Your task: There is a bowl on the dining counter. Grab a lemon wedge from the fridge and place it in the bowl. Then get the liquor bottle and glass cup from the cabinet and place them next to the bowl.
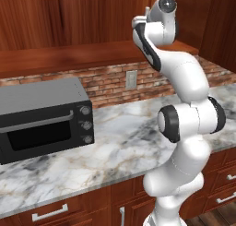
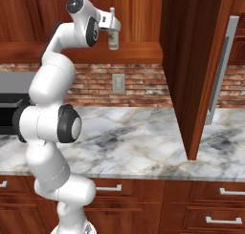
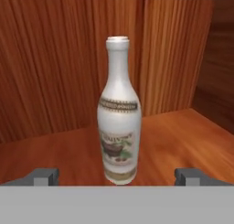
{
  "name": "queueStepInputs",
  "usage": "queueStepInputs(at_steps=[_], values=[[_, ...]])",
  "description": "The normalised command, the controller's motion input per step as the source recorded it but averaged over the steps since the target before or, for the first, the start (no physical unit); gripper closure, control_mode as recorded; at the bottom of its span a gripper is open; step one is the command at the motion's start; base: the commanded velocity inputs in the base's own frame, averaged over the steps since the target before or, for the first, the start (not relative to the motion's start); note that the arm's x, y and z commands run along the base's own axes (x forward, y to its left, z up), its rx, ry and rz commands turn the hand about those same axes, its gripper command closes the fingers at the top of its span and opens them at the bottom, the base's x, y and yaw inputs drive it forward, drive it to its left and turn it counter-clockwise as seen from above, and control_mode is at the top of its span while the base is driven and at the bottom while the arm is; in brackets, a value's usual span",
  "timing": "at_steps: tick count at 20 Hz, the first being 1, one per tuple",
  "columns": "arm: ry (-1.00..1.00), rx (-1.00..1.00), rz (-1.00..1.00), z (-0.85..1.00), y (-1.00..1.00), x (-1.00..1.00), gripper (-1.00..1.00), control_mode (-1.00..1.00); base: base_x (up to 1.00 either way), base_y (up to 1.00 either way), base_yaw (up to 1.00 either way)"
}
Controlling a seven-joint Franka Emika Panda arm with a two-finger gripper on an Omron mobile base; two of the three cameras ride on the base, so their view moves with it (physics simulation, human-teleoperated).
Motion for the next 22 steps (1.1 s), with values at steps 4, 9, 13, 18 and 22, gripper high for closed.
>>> queueStepInputs(at_steps=[4, 9, 13, 18, 22], values=[[0.00, 0.05, -0.01, 0.00, -0.05, 0.31, -1.00, -1.00, 0.00, 0.00, 0.00], [0.01, 0.03, -0.01, 0.00, -0.06, 0.33, -1.00, -1.00, 0.00, 0.00, 0.00], [0.04, 0.01, 0.00, 0.00, -0.02, 0.36, -1.00, -1.00, 0.00, 0.00, 0.00], [0.04, 0.00, 0.00, 0.00, -0.01, 0.31, -1.00, -1.00, 0.00, 0.00, 0.00], [0.03, 0.00, 0.00, 0.00, -0.04, 0.25, -1.00, -1.00, 0.00, 0.00, 0.00]])
